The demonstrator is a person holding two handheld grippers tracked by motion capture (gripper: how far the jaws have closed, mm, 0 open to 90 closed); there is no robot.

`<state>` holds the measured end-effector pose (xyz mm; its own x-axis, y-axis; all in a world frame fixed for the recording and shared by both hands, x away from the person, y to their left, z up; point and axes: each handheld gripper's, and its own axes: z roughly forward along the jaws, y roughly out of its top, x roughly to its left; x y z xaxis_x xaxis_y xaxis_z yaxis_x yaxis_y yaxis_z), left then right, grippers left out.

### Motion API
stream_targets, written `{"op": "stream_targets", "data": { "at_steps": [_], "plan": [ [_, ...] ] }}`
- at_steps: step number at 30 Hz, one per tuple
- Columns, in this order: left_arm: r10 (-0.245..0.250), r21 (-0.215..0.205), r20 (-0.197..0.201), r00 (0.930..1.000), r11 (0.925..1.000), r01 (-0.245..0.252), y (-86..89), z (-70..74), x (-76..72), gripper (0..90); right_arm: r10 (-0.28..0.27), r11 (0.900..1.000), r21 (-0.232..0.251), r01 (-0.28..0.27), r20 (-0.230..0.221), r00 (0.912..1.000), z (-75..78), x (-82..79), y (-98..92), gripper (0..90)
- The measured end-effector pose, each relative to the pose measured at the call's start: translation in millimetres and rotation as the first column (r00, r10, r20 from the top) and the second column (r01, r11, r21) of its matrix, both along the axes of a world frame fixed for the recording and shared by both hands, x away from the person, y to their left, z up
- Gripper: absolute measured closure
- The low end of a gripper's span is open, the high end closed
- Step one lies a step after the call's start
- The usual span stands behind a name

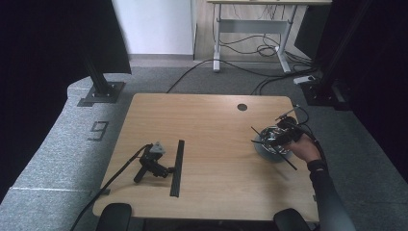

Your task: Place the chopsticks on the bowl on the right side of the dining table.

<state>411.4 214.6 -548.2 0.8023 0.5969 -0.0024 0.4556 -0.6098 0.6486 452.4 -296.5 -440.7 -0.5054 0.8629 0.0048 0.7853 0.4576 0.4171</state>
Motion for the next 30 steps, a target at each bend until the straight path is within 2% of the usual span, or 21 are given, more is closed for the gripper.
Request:
{"op": "stream_targets", "data": {
  "at_steps": [6, 10, 18, 21, 26, 30],
  "plan": [
    [0.001, 0.001, 0.000, 1.0000, 1.0000, -0.001, -0.1, 0.0, -0.1, 0.0, -0.028, 0.999, 0.038, 0.026, 0.076, 0.9967, -2.8, -8.4, -10.6, 13.7],
    [0.001, 0.000, 0.000, 1.0000, 1.0000, -0.001, 0.0, 0.0, 0.0, 0.0, -0.053, 0.996, 0.081, 0.042, 0.147, 0.9877, -5.8, -16.1, -15.2, 11.3],
    [0.000, 0.000, 0.001, 1.0000, 1.0000, 0.000, 0.0, 0.0, 0.0, 0.0, -0.113, 0.987, 0.137, 0.084, 0.220, 0.9689, -17.6, -24.7, -18.2, 5.9],
    [-0.001, 0.000, 0.001, 1.0000, 1.0000, 0.001, 0.0, 0.0, 0.1, 0.0, -0.138, 0.985, 0.136, 0.107, 0.249, 0.9585, -24.0, -26.2, -17.4, 4.9],
    [0.000, 0.000, 0.001, 1.0000, 1.0000, 0.000, 0.0, 0.0, 0.0, 0.0, -0.178, 0.982, 0.122, 0.145, 0.333, 0.9258, -31.9, -31.8, -15.2, 5.2],
    [0.000, 0.000, 0.001, 1.0000, 1.0000, 0.000, 0.0, 0.0, 0.0, 0.0, -0.214, 0.974, 0.146, 0.171, 0.362, 0.9073, -39.3, -35.2, -17.5, 5.7]
  ]
}}
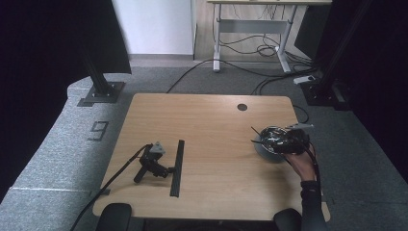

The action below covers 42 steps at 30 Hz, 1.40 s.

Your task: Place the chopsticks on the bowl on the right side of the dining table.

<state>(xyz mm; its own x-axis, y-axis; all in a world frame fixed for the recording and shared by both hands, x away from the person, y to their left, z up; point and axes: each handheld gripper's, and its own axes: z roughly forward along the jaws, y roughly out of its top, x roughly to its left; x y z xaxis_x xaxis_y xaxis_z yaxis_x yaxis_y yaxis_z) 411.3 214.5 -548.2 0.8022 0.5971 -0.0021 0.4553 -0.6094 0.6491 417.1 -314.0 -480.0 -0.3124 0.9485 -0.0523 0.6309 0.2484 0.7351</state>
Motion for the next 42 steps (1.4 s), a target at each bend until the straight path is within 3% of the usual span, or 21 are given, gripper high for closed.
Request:
{"op": "stream_targets", "data": {
  "at_steps": [4, 19, 42],
  "plan": [
    [0.000, 0.000, 0.000, 1.0000, 1.0000, 0.000, 0.0, 0.0, 0.0, 0.0, -0.026, 1.000, -0.005, 0.026, 0.000, 0.9997, -6.1, -1.8, -5.8, 6.3],
    [0.002, 0.000, -0.001, 1.0000, 1.0000, -0.002, -0.2, 0.0, -0.2, 0.0, -0.033, 0.999, -0.012, 0.033, -0.069, 0.9971, -22.2, -5.6, -16.1, 7.7],
    [0.002, -0.001, -0.001, 1.0000, 1.0000, -0.002, -0.2, 0.0, -0.3, 0.0, -0.128, 0.992, -0.018, 0.127, -0.054, 0.9903, -28.0, -5.2, -43.8, 10.2]
  ]
}}
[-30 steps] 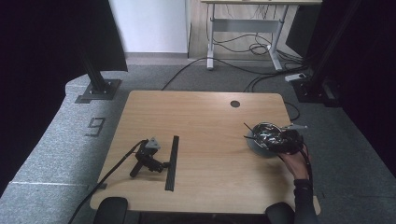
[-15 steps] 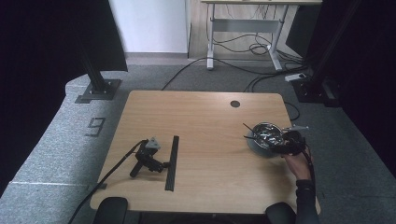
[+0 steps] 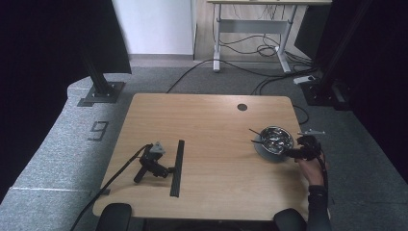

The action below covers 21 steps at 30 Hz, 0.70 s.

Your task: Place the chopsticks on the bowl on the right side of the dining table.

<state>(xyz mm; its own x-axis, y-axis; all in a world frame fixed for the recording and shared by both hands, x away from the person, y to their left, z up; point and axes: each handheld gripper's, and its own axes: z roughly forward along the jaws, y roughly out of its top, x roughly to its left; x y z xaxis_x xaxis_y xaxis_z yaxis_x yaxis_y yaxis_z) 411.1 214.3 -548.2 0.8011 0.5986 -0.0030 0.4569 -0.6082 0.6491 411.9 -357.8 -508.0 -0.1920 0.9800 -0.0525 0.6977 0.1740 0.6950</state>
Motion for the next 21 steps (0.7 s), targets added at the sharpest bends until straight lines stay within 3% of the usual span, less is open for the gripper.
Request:
{"op": "stream_targets", "data": {
  "at_steps": [21],
  "plan": [
    [-0.001, -0.001, 0.000, 1.0000, 1.0000, 0.001, 0.0, 0.0, 0.1, 0.0, -0.101, 0.995, 0.010, 0.100, 0.046, 0.9939, 1.6, -0.2, -23.0, 9.5]
  ]
}}
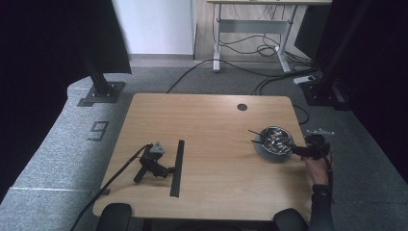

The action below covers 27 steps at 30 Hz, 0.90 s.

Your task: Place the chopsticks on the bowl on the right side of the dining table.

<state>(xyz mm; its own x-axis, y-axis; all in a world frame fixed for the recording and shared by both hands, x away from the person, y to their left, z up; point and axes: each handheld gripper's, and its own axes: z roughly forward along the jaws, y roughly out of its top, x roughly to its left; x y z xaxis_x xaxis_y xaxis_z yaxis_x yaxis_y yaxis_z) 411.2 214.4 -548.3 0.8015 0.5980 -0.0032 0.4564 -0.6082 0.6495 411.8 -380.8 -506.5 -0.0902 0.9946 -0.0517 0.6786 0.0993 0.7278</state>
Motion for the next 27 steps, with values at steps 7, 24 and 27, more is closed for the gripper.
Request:
{"op": "stream_targets", "data": {
  "at_steps": [7, 24, 27],
  "plan": [
    [0.001, 0.001, 0.000, 1.0000, 1.0000, -0.001, -0.1, 0.0, -0.1, 0.0, -0.039, 0.999, -0.015, 0.039, 0.005, 0.9992, -2.5, 1.1, -6.4, 9.3],
    [-0.001, 0.000, 0.000, 1.0000, 1.0000, 0.001, 0.0, 0.0, 0.1, 0.0, -0.104, 0.995, -0.001, 0.104, 0.039, 0.9938, -7.0, 4.0, -14.1, 7.1],
    [0.000, 0.001, 0.001, 1.0000, 1.0000, 0.000, 0.0, 0.1, 0.1, 0.0, -0.105, 0.994, 0.031, 0.103, 0.075, 0.9916, -1.6, 0.5, -16.5, 9.0]
  ]
}}
